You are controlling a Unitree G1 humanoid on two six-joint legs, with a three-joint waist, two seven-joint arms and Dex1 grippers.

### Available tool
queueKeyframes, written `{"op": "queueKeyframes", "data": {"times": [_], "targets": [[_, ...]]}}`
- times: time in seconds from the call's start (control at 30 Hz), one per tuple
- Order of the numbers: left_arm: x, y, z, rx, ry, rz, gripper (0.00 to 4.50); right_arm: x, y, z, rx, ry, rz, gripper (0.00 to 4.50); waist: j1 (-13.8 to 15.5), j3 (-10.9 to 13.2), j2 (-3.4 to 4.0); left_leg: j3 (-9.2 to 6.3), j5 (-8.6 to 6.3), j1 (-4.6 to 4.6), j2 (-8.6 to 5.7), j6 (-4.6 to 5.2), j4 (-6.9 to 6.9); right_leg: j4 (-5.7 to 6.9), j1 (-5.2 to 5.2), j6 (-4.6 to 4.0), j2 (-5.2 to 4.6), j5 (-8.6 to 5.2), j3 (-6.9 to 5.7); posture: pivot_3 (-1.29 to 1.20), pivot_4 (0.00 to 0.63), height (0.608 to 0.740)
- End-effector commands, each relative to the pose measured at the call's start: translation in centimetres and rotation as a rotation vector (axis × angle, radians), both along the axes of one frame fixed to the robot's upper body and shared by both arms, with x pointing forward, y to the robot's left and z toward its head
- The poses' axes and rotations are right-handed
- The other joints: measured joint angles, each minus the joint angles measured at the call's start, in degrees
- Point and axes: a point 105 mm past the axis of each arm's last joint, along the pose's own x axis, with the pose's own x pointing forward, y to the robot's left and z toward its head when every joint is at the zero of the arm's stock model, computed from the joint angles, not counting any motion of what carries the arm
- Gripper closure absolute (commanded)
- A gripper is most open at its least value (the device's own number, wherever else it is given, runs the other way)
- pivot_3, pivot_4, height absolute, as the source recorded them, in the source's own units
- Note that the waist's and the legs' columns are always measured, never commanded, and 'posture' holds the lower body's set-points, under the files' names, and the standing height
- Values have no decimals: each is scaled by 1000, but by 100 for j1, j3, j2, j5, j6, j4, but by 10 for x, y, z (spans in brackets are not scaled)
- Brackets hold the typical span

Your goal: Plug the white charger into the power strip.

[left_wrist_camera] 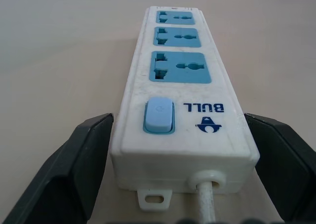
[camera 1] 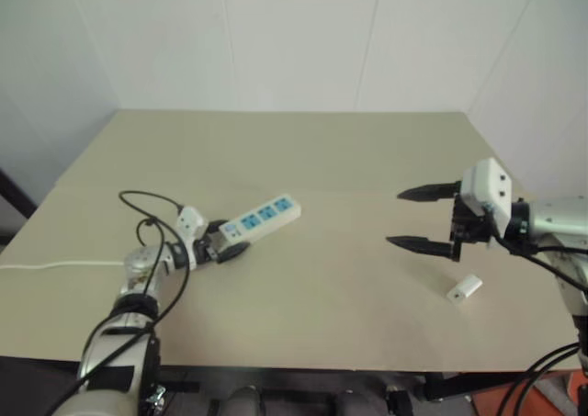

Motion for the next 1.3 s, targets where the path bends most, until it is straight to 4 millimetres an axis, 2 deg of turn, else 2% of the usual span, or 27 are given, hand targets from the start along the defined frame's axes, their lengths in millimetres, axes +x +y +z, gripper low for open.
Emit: {"op": "queueKeyframes", "data": {"times": [0.03,0.13,0.23,0.3,0.47,0.67,0.83,1.03,1.17,1.3], "targets": [[1,-8,-7,22,35,-24,16,-6,2,16,16,-57,13,0,2,0,0,0,0,0,0,0,0,0,0,0,0,0,0,0,150,740],[0,-9,-9,33,52,-43,16,-6,2,17,18,-58,13,0,3,0,0,0,0,0,-1,0,0,-1,1,1,0,0,0,0,150,740],[-1,-11,-11,37,47,-45,595,-7,3,17,23,-58,12,0,4,0,0,0,0,-1,-1,0,0,-2,1,1,0,0,0,0,150,740],[-2,-13,-12,38,43,-50,1217,-7,3,18,25,-58,12,0,5,0,0,0,0,-1,-1,0,0,-1,1,1,0,0,0,0,150,740],[-4,-16,-14,36,42,-66,1228,-8,3,18,29,-58,12,0,10,0,0,-1,0,-1,-2,0,0,-1,1,2,-2,0,0,0,150,740],[-12,-32,-16,41,29,-162,1228,-8,2,19,30,-60,3,0,9,0,0,0,0,-2,-5,0,0,-4,1,2,-5,0,0,0,150,740],[-33,-58,-12,20,6,-372,1228,-8,-3,20,25,-58,-9,0,2,-1,1,2,0,-5,-6,0,-1,-7,0,3,-8,0,0,0,150,740],[-55,-81,-6,-20,10,-520,1228,-7,-5,19,22,-55,-12,0,-15,-1,1,2,0,-5,-6,0,0,-6,0,3,-9,0,0,0,150,740],[-68,-89,-9,9,42,-594,1228,-6,-6,20,18,-56,-14,0,-35,-1,1,1,0,-6,-6,0,-1,-7,0,4,-9,-1,0,0,150,740],[-77,-89,-20,85,78,-640,1228,-7,-9,19,10,-51,-20,0,-50,-1,1,1,0,-5,-6,0,-1,-8,0,4,-9,-1,0,0,150,740]]}}
